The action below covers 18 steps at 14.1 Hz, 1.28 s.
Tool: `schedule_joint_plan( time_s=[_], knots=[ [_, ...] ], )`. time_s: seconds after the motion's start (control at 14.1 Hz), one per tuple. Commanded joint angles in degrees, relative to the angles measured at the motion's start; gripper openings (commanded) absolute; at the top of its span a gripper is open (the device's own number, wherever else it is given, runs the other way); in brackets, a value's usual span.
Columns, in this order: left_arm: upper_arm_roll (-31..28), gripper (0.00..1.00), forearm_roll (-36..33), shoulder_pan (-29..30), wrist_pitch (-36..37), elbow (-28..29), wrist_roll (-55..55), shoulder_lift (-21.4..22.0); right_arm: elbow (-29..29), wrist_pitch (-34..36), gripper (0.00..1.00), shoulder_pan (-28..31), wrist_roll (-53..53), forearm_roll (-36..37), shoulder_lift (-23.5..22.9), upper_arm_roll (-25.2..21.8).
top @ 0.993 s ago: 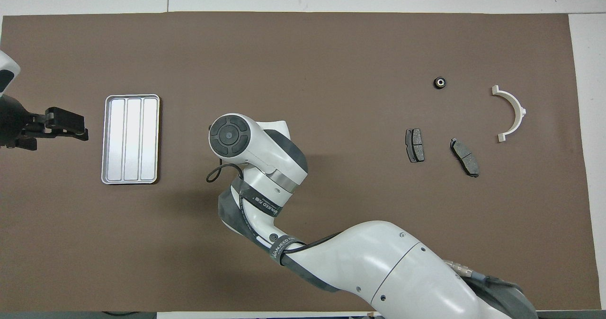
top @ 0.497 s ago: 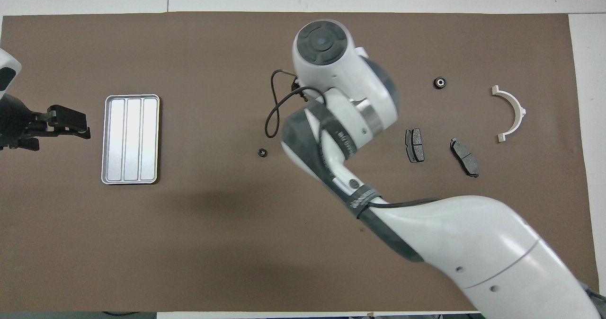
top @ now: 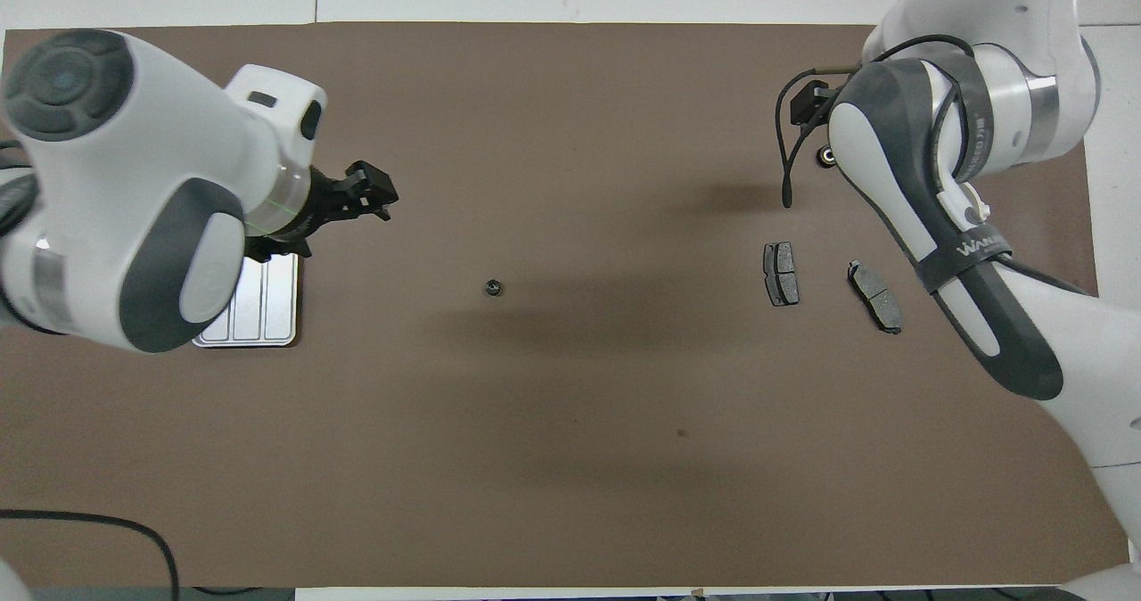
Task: Pick bearing gear from pile to tray
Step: 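Grasp the ring with the left gripper while the right gripper withdraws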
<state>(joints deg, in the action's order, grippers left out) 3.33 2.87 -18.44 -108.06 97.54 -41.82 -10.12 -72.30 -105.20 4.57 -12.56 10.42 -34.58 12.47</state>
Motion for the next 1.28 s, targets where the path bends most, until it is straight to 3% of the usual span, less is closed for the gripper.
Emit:
schedule_joint_plan(
  time_s=[0.0,0.14,0.21,0.57,0.78,1.06,1.21],
  knots=[
    [-1.2,1.00,0.5,-5.0,-2.5,-2.8,-5.8,-7.4,-7.6,-8.3,1.00,3.6,2.2,-0.1,0.5,1.0],
    [-1.4,1.00,0.1,-7.9,-4.8,-8.3,-10.8,-15.3,-9.7,-13.4,1.00,4.8,2.4,0.0,-1.4,0.9],
    [-1.6,1.00,-0.7,-8.6,-7.0,-8.1,-12.0,-16.0,-9.7,-14.3,1.00,4.8,1.8,0.0,-2.1,0.9],
    [-1.2,1.00,-1.5,-9.3,-17.0,6.9,-11.9,-11.8,-9.6,-19.9,1.00,3.6,-2.8,0.2,-5.2,0.8],
    [-1.1,0.83,-1.2,-9.8,-17.3,9.0,-12.1,-10.9,-11.7,-23.0,1.00,3.6,-4.0,0.2,-5.6,0.8],
    [-1.1,0.72,-1.1,-11.5,-19.1,10.7,-13.8,-10.3,-12.5,-22.4,0.99,3.5,-4.0,0.3,-5.4,0.7],
    [-1.1,0.71,-1.1,-11.9,-23.1,13.3,-14.5,-10.0,-12.5,-20.9,0.92,3.5,-4.0,0.5,-5.3,0.7]
  ],
)
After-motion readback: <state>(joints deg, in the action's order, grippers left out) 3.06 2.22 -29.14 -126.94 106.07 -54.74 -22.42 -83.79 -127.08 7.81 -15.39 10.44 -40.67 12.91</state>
